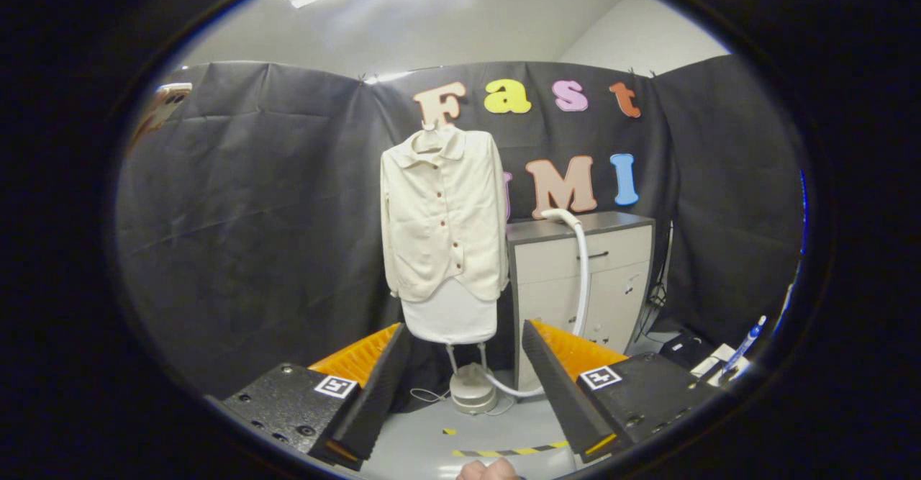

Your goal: Iron the clothes twice with a garment steamer, once on the left side and once on the right side.

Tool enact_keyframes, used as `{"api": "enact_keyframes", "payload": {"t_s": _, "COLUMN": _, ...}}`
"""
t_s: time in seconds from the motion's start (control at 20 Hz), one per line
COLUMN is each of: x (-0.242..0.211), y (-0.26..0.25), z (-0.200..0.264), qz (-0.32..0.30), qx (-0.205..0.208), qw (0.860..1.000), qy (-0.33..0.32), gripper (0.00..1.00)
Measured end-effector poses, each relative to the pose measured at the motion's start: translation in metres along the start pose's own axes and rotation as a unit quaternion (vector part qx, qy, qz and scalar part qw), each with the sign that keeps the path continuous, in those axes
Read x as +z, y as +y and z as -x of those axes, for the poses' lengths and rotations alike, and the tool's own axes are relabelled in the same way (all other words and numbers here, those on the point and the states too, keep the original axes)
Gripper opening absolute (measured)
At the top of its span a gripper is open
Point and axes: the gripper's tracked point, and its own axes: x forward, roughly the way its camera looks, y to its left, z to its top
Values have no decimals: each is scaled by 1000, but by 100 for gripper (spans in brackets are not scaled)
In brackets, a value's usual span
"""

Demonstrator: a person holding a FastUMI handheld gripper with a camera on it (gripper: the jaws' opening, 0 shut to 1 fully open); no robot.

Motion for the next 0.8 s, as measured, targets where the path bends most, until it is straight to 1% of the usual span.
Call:
{"api": "enact_keyframes", "payload": {"t_s": 0.2, "x": 12, "y": -15, "z": -30, "qz": 16, "qx": 11, "qw": 1000, "qy": -10, "gripper": 97}}
{"api": "enact_keyframes", "payload": {"t_s": 0.35, "x": 11, "y": -31, "z": -54, "qz": 9, "qx": 22, "qw": 1000, "qy": -4, "gripper": 97}}
{"api": "enact_keyframes", "payload": {"t_s": 0.6, "x": 16, "y": -70, "z": -101, "qz": -3, "qx": 35, "qw": 999, "qy": 3, "gripper": 97}}
{"api": "enact_keyframes", "payload": {"t_s": 0.8, "x": 23, "y": -108, "z": -131, "qz": -8, "qx": 34, "qw": 999, "qy": 0, "gripper": 97}}
